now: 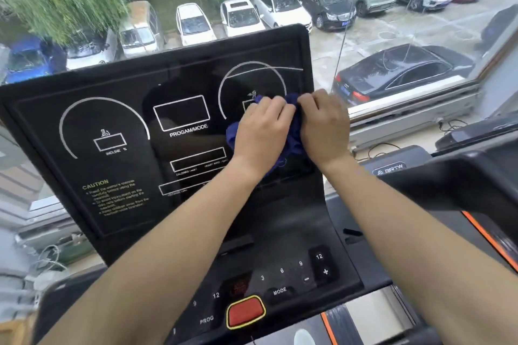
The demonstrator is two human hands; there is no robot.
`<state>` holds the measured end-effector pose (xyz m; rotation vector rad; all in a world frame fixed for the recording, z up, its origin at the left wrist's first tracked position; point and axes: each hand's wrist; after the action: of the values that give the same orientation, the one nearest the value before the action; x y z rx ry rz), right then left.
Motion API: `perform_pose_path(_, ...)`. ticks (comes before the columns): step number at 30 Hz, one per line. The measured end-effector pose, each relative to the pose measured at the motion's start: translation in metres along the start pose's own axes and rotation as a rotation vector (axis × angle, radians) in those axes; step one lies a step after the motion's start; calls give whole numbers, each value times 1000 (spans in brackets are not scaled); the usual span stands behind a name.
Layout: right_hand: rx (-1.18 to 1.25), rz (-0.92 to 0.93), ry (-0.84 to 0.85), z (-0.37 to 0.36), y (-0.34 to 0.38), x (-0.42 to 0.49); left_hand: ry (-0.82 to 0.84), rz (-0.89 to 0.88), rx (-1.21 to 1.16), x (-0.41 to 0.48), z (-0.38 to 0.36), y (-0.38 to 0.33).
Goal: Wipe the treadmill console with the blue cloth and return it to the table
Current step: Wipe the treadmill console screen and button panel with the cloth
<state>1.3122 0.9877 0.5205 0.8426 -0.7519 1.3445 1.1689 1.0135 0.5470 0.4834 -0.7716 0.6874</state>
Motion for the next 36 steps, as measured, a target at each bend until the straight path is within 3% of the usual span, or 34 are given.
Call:
perform_pose_path(3, 36, 18, 132, 7, -2, -91, 198, -140, -149, -73, -3, -19)
perform_pose_path(5, 70, -71, 199, 9, 10, -123, 286, -170, -188, -101, -4, -22)
perform_pose_path(9, 147, -183, 180, 5, 46, -116, 241, -128, -164, -114, 5, -2)
perform_pose_path(14, 238, 59, 230, 3, 93, -101, 167, -25, -94, -144, 32, 43)
perform_pose_path(18, 62, 118, 223, 5, 64, -95, 141, -22, -96, -128, 25, 31)
perform_pose_path(23, 103, -194, 324, 16, 15, -115, 223, -110, -120, -89, -2, -24)
perform_pose_path(27, 219, -441, 302, 16, 43, -115, 263, -121, -98, -110, 2, -14)
perform_pose_path(32, 364, -256, 207, 2, 153, -111, 229, 81, -10, -172, 56, 58)
perform_pose_path(36, 388, 77, 351, 4, 249, -126, 204, 352, 165, -237, 104, 122)
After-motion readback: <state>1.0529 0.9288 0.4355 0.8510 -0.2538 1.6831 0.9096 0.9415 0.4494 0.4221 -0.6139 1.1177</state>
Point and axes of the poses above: each hand's wrist, its own x-axis towards the middle knuckle, its own z-axis out of the back of the hand, y = z × x
